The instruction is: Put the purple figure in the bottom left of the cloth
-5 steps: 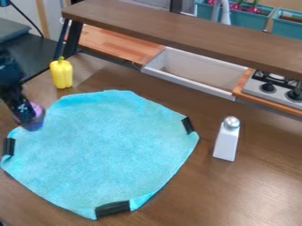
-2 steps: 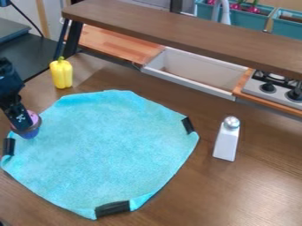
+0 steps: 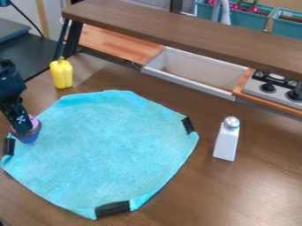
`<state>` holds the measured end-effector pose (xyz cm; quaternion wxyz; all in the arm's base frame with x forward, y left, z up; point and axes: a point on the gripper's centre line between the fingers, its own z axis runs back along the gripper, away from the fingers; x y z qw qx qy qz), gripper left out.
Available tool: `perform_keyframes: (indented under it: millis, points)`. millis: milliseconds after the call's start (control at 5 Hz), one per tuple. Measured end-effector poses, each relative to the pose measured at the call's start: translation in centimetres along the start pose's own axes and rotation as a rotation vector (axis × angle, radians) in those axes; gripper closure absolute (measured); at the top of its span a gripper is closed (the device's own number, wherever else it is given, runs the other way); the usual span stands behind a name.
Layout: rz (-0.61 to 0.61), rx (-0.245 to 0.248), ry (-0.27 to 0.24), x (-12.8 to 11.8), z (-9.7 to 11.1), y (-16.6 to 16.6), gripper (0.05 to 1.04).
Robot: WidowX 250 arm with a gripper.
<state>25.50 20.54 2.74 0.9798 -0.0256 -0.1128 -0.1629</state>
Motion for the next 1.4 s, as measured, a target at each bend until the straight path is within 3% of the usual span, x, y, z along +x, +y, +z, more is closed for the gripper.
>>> perform_keyframes:
  millis: [200,800,1000,1200,1400]
  points:
    - [-0.004,-0.027,-0.015,0.5,0.4,0.1,0.079]
    - [-0.005,-0.077,-0.015,0.1,0.6,-0.5,0.082]
    - [-0.004,-0.101,-0.040,0.5,1.3,-0.6,0.083]
    - [0.019,-0.063,-0.068,1.0,4.2,0.5,0.083]
    - [0.032,-0.009,-0.018,1.2,6.9,1.8,0.083]
